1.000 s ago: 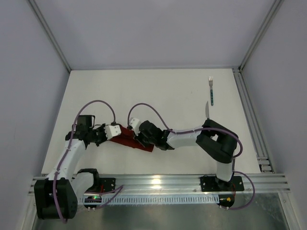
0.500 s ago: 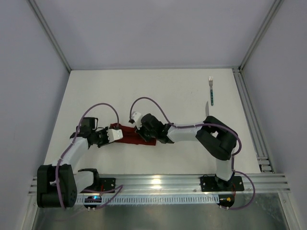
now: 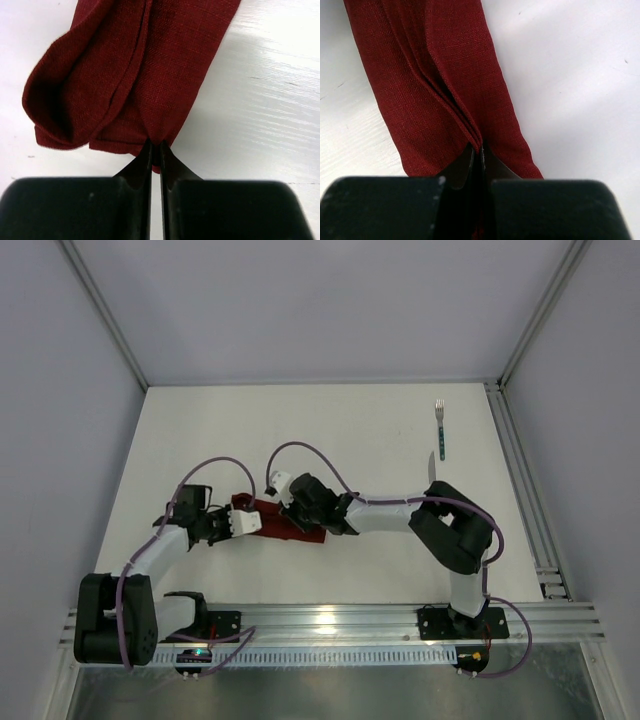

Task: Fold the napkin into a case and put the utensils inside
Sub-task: Stuff the top corner of the square-folded napkin into the folded napkin.

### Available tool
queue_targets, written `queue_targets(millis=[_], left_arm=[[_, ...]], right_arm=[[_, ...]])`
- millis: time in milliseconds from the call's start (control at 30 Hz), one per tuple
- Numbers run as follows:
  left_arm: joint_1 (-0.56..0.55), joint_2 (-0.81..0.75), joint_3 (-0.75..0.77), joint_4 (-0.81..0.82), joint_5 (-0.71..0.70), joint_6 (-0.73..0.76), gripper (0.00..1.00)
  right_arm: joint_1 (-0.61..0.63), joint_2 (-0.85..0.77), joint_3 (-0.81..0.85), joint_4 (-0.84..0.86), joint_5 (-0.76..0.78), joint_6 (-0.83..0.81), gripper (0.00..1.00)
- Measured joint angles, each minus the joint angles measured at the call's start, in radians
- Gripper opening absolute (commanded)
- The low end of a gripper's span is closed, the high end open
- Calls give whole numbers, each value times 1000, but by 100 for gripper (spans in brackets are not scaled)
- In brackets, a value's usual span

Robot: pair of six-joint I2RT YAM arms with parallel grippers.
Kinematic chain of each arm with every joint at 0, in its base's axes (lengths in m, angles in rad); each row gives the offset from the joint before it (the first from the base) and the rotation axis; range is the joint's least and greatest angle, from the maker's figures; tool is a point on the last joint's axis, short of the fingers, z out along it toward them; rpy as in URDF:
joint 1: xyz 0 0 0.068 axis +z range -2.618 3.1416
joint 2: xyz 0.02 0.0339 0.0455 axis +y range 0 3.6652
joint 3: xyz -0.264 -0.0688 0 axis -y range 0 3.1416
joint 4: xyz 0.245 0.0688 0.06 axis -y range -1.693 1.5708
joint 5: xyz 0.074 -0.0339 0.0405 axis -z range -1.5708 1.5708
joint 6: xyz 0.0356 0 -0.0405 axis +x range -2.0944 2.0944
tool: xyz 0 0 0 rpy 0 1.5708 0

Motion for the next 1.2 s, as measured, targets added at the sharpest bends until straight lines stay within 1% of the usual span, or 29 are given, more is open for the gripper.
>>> queue_targets(millis=[233, 633, 867, 1067, 1200], left_arm=[[-17, 1, -1, 32, -23, -71, 0], [-47, 54, 20, 101, -77, -183, 0], [-50, 58, 20, 117, -86, -212, 0], [-51, 58, 20, 117, -87, -217, 0], [-52, 58, 20, 119, -89, -228, 0]], right_arm=[[26, -2, 27, -52, 72, -34, 4], [75, -16, 28, -72, 106, -27, 4], [91, -37, 20, -70, 117, 18, 4], [93, -68, 14, -61, 114, 96, 4], [95, -89, -29, -12, 95, 155, 4]])
